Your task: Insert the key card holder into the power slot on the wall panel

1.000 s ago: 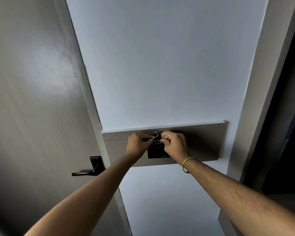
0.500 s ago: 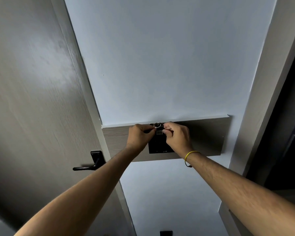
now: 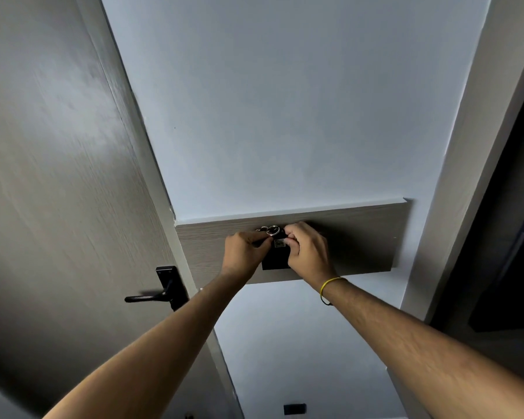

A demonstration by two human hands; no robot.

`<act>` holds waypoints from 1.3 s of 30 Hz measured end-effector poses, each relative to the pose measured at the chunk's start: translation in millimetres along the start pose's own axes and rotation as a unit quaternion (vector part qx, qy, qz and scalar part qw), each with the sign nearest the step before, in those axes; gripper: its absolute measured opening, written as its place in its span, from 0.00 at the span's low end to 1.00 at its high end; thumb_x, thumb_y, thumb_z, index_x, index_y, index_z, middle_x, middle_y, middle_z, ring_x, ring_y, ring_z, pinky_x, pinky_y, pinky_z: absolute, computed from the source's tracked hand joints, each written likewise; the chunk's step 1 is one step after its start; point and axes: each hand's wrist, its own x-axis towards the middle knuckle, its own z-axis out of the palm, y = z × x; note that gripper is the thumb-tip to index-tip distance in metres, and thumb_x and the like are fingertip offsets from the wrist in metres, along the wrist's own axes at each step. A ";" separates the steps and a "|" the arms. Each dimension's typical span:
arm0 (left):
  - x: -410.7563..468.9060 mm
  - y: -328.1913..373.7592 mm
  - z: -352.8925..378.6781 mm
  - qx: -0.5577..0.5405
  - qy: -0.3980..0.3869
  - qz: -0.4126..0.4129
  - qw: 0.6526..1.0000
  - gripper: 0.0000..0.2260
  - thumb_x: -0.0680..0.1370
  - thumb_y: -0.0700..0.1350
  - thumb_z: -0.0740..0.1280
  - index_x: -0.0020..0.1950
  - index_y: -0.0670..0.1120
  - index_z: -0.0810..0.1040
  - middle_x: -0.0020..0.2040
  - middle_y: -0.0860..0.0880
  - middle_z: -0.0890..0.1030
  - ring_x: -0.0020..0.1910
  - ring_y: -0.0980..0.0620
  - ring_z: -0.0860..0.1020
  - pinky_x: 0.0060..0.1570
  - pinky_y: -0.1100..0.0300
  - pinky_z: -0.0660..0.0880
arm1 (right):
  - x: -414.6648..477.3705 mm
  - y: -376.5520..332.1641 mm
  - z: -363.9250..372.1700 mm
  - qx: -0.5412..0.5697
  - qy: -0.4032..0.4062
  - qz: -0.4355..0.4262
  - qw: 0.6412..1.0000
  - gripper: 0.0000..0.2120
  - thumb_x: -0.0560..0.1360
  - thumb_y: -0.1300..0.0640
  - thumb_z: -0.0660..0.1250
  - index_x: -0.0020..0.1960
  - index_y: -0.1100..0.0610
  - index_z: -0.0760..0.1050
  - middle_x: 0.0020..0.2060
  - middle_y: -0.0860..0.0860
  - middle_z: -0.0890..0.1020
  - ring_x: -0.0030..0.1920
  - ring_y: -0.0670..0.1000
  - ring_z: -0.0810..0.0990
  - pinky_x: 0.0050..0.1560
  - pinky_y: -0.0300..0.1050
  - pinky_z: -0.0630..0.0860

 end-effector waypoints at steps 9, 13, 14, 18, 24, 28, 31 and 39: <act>-15.5 -8.5 13.1 0.049 -0.002 0.013 0.999 0.04 0.73 0.42 0.73 0.42 0.47 0.88 0.35 0.51 0.86 0.32 0.54 0.79 0.34 0.58 0.74 | -10.8 1.4 4.1 -0.023 -0.006 0.014 1.000 0.07 0.71 0.69 0.66 0.45 0.60 0.76 0.41 0.52 0.78 0.42 0.54 0.77 0.41 0.42 0.69; -17.4 -9.2 15.0 0.034 0.002 -0.022 0.999 0.06 0.73 0.45 0.72 0.45 0.50 0.89 0.36 0.53 0.87 0.33 0.55 0.81 0.36 0.60 0.76 | -9.6 -3.3 3.6 -0.014 -0.013 0.038 0.999 0.06 0.71 0.69 0.66 0.44 0.60 0.76 0.41 0.54 0.78 0.40 0.56 0.78 0.40 0.47 0.73; -16.8 -8.2 14.2 0.024 -0.001 -0.033 0.999 0.07 0.73 0.46 0.72 0.46 0.51 0.89 0.36 0.54 0.87 0.34 0.56 0.82 0.36 0.62 0.76 | -9.8 -3.3 3.2 -0.011 -0.015 0.046 0.999 0.05 0.71 0.69 0.67 0.44 0.61 0.76 0.40 0.54 0.78 0.39 0.57 0.78 0.39 0.50 0.75; -12.5 -0.2 7.8 -0.001 -0.010 -0.050 0.999 0.07 0.73 0.46 0.70 0.45 0.52 0.89 0.33 0.55 0.86 0.33 0.56 0.82 0.34 0.62 0.75 | -12.4 -4.1 0.0 -0.001 -0.028 0.068 0.997 0.04 0.73 0.67 0.68 0.46 0.60 0.78 0.42 0.54 0.79 0.40 0.57 0.80 0.41 0.54 0.79; 1.6 5.6 -21.3 0.112 0.038 0.033 0.992 0.09 0.75 0.43 0.69 0.51 0.49 0.89 0.43 0.50 0.89 0.41 0.48 0.86 0.43 0.56 0.81 | -3.2 6.6 -23.5 -0.033 -0.012 0.032 0.999 0.08 0.72 0.64 0.68 0.51 0.59 0.80 0.47 0.53 0.80 0.49 0.56 0.79 0.50 0.52 0.77; 3.8 -3.4 -41.8 0.166 0.091 0.091 0.978 0.12 0.77 0.37 0.70 0.57 0.46 0.87 0.47 0.47 0.87 0.43 0.43 0.84 0.40 0.55 0.79 | 8.4 21.2 -42.2 -0.076 0.016 0.006 0.997 0.12 0.73 0.63 0.66 0.56 0.58 0.79 0.52 0.52 0.77 0.55 0.55 0.75 0.58 0.48 0.75; 0.0 -9.6 -48.3 0.194 0.096 0.122 0.969 0.14 0.76 0.34 0.69 0.60 0.43 0.85 0.51 0.45 0.87 0.48 0.42 0.84 0.40 0.54 0.80 | 12.2 26.2 -53.1 -0.098 0.015 -0.013 0.995 0.14 0.75 0.61 0.64 0.60 0.57 0.77 0.56 0.51 0.75 0.58 0.55 0.74 0.62 0.49 0.75; -12.3 -24.2 -55.5 0.262 0.046 0.107 0.958 0.25 0.78 0.32 0.63 0.77 0.37 0.70 0.79 0.40 0.70 0.80 0.40 0.65 0.78 0.44 0.63 | 8.4 41.3 -73.5 -0.209 0.005 0.000 0.978 0.23 0.75 0.59 0.64 0.70 0.60 0.71 0.66 0.56 0.73 0.68 0.59 0.73 0.71 0.55 0.71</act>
